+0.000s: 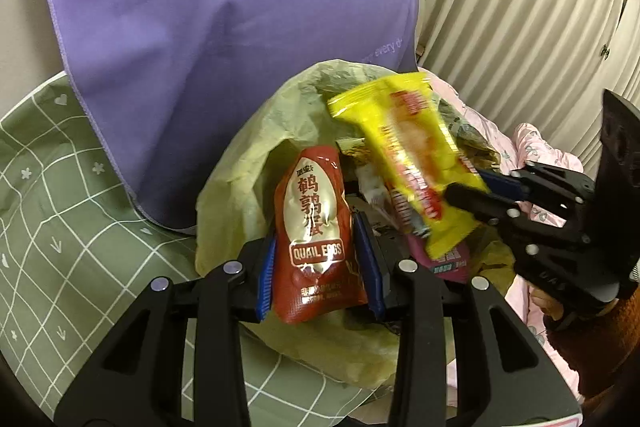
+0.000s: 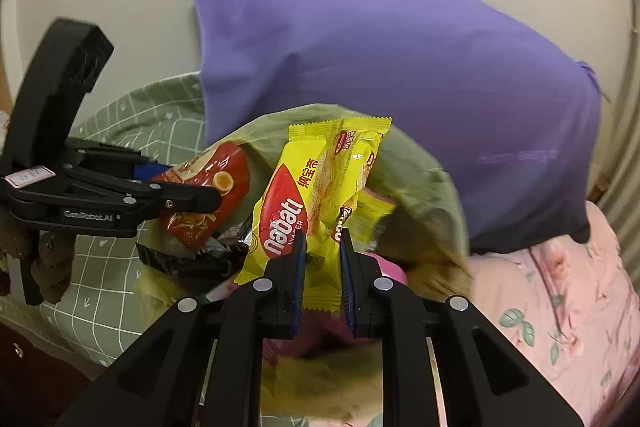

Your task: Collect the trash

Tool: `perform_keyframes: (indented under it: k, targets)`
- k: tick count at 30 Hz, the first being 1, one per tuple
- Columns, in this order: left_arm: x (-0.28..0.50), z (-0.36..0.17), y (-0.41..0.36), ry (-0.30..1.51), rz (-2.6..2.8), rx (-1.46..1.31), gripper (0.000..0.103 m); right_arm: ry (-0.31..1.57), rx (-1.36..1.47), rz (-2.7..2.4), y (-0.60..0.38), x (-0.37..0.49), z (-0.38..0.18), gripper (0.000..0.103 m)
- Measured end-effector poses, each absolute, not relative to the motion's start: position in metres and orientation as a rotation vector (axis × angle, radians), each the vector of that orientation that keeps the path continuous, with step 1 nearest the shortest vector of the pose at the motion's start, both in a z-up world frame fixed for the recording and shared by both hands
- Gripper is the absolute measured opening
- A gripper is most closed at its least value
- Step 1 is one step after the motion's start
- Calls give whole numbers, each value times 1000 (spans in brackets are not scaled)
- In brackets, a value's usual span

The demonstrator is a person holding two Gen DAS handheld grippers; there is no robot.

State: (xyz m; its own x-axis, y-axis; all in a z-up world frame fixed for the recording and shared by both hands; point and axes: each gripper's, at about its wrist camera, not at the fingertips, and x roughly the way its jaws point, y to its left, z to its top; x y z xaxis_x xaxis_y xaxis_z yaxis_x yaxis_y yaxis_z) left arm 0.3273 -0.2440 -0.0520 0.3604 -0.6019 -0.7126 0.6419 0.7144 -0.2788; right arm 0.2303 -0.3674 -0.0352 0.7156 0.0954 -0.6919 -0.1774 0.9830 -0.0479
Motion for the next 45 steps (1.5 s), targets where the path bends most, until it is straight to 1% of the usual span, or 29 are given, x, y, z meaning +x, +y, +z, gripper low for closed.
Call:
perform_keyframes:
  k: [5, 12, 15, 22, 25, 26, 28, 31, 33, 34, 35, 36, 40, 43, 44, 45]
  targets:
    - [324, -45, -239, 889, -816, 47, 34, 782, -134, 174, -364, 239, -44, 16]
    - [320, -47, -250, 889, -835, 69, 34, 786, -95, 156, -373, 237, -42, 16]
    - [321, -49, -256, 893, -837, 70, 36, 789, -79, 170, -373, 233, -43, 16]
    - [322, -48, -260, 905, -816, 23, 39, 783, -67, 221, -381, 231, -42, 16]
    - [319, -50, -258, 910, -798, -1, 42, 781, -65, 250, -384, 234, -43, 16]
    - [319, -51, -256, 913, -794, -9, 45, 781, -65, 261, -384, 235, -44, 16]
    - [318, -52, -254, 917, -791, -30, 46, 775, -76, 271, -384, 236, -44, 17]
    - [317, -50, -251, 911, -781, -57, 51, 770, -75, 266, -386, 235, -44, 18]
    - [317, -46, -248, 898, -771, -73, 57, 767, -66, 259, -387, 234, -43, 21]
    - [316, -44, -245, 890, -764, -84, 58, 765, -61, 257, -387, 233, -43, 25]
    - [316, -42, -243, 881, -757, -96, 59, 765, -56, 262, -387, 233, -43, 34]
    - [316, -39, -241, 874, -750, -104, 60, 765, -54, 267, -387, 232, -42, 37]
    - [309, -29, -228, 832, -693, -116, 62, 753, -73, 259, -382, 231, -39, 37]
    - [300, -20, -211, 799, -634, -129, 62, 733, -64, 228, -379, 228, -34, 43]
    - [294, -17, -201, 785, -611, -142, 63, 721, -55, 214, -378, 226, -32, 44]
    - [287, -14, -189, 772, -589, -150, 67, 709, -41, 197, -377, 223, -29, 44]
